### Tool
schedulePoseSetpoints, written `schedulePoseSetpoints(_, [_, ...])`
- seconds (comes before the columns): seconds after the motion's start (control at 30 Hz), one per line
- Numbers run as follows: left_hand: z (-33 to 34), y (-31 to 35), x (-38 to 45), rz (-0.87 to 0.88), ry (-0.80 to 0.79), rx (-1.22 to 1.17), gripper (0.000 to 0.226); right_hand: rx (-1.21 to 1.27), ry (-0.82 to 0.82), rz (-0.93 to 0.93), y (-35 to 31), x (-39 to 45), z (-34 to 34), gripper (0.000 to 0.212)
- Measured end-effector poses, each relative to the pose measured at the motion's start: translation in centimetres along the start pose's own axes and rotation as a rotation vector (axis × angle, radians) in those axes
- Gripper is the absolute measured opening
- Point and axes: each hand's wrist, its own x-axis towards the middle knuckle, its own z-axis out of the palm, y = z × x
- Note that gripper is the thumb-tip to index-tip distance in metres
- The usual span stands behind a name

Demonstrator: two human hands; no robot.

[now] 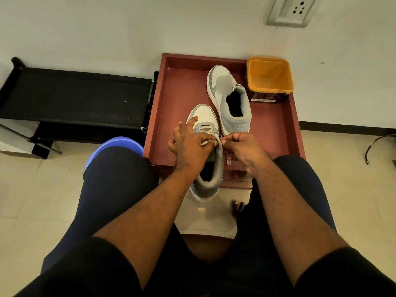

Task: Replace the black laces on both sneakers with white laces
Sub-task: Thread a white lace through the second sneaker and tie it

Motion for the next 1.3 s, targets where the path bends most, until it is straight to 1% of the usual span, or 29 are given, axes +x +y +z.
schedulePoseSetpoints(0.1, [0.0, -0.1, 0.0, 0.015, 0.007, 0.003, 0.020, -0.066, 0.014, -0.001, 0.3, 0.3, 0.4, 0.020])
schedulePoseSetpoints(0.17, [-0.2, -0.1, 0.0, 0.049, 0.001, 0.030, 0.033, -0.090, 0.058, -0.009, 0.5, 0.2, 0.6, 0.020])
schedulePoseSetpoints(0.23, [-0.3, -0.1, 0.2, 0.102, -0.019, 0.091, 0.044, -0.033, 0.104, -0.054, 0.1, -0.3, 0.7, 0.021])
schedulePoseSetpoints(0.27, [-0.4, -0.1, 0.3, 0.129, -0.025, 0.117, 0.042, 0.071, 0.107, -0.090, -0.3, -0.6, 0.6, 0.022])
schedulePoseSetpoints(0.3, [-0.4, -0.2, 0.3, 0.147, -0.029, 0.133, 0.037, 0.253, 0.090, -0.125, -0.9, -1.0, 0.4, 0.022])
schedulePoseSetpoints(0.37, [-0.4, -0.3, 0.4, 0.158, -0.035, 0.143, 0.029, 0.737, -0.002, -0.183, -2.1, -1.8, -0.2, 0.022])
schedulePoseSetpoints(0.4, [-0.4, -0.3, 0.4, 0.158, -0.038, 0.149, 0.029, 0.927, -0.053, -0.211, -2.5, -2.0, -0.7, 0.022])
schedulePoseSetpoints(0.43, [-0.4, -0.4, 0.4, 0.158, -0.039, 0.159, 0.029, 1.043, -0.092, -0.219, -2.5, -2.0, -1.1, 0.022])
schedulePoseSetpoints(0.47, [-0.4, -0.4, 0.4, 0.161, -0.040, 0.171, 0.030, 1.062, -0.098, -0.212, -2.6, -1.8, -1.4, 0.021])
schedulePoseSetpoints(0.5, [-0.4, -0.4, 0.5, 0.163, -0.040, 0.180, 0.030, 0.980, -0.069, -0.201, -2.4, -1.5, -1.6, 0.019])
schedulePoseSetpoints(0.53, [-0.4, -0.4, 0.5, 0.162, -0.038, 0.188, 0.029, 0.762, -0.011, -0.207, -2.1, -1.3, -1.7, 0.018])
schedulePoseSetpoints(0.57, [-0.4, -0.4, 0.5, 0.160, -0.034, 0.197, 0.029, 0.415, 0.053, -0.243, -1.8, -1.1, -1.6, 0.016])
schedulePoseSetpoints(0.6, [-0.4, -0.4, 0.5, 0.158, -0.029, 0.206, 0.029, 0.002, 0.102, -0.286, -1.3, -0.8, -1.5, 0.014])
schedulePoseSetpoints(0.63, [-0.4, -0.4, 0.5, 0.157, -0.022, 0.210, 0.028, -0.344, 0.103, -0.322, -0.9, -0.6, -1.1, 0.014])
schedulePoseSetpoints(0.67, [-0.5, -0.4, 0.5, 0.154, -0.015, 0.205, 0.028, -0.562, 0.072, -0.338, -0.4, -0.3, -0.7, 0.015])
schedulePoseSetpoints(0.7, [-0.5, -0.3, 0.5, 0.150, -0.007, 0.198, 0.027, -0.636, 0.045, -0.328, -0.2, -0.1, -0.4, 0.016])
schedulePoseSetpoints(0.73, [-0.6, -0.3, 0.5, 0.143, 0.000, 0.193, 0.027, -0.645, 0.050, -0.313, -0.2, -0.2, -0.1, 0.015])
schedulePoseSetpoints(0.8, [-0.6, -0.4, 0.5, 0.133, 0.009, 0.200, 0.026, -0.592, 0.124, -0.309, -0.6, -0.5, -0.1, 0.017])
schedulePoseSetpoints(0.87, [-0.5, -0.7, 0.5, 0.130, 0.018, 0.194, 0.026, -0.337, 0.184, -0.262, -1.2, -0.7, -0.3, 0.020])
schedulePoseSetpoints(0.9, [-0.4, -0.8, 0.6, 0.124, 0.026, 0.181, 0.026, -0.201, 0.196, -0.236, -1.4, -0.8, -0.4, 0.021])
schedulePoseSetpoints(0.93, [-0.4, -1.0, 0.7, 0.114, 0.032, 0.164, 0.026, -0.130, 0.186, -0.212, -1.5, -0.9, -0.6, 0.022])
schedulePoseSetpoints(0.97, [-0.4, -1.0, 0.8, 0.101, 0.039, 0.147, 0.026, -0.136, 0.155, -0.191, -1.5, -1.1, -0.7, 0.022])
schedulePoseSetpoints(1.0, [-0.3, -1.1, 0.9, 0.093, 0.043, 0.135, 0.027, -0.198, 0.119, -0.176, -1.3, -1.0, -0.7, 0.021])
schedulePoseSetpoints(1.1, [-0.2, -1.0, 0.8, 0.123, 0.045, 0.144, 0.038, -0.523, 0.054, -0.178, -0.4, -0.6, -0.6, 0.014])
schedulePoseSetpoints(1.13, [-0.1, -1.1, 0.8, 0.131, 0.046, 0.160, 0.041, -0.571, 0.054, -0.188, -0.2, -0.4, -0.5, 0.014])
schedulePoseSetpoints(1.2, [-0.2, -1.3, 0.9, 0.091, 0.059, 0.175, 0.043, -0.547, 0.070, -0.203, 0.0, -0.1, -0.5, 0.017])
schedulePoseSetpoints(1.23, [-0.2, -1.4, 1.0, 0.049, 0.067, 0.157, 0.044, -0.484, 0.093, -0.203, 0.0, 0.0, -0.5, 0.018])
schedulePoseSetpoints(1.3, [-0.1, -1.5, 1.0, -0.013, 0.089, 0.025, 0.046, -0.251, 0.199, -0.212, 0.1, 0.2, -0.7, 0.016])
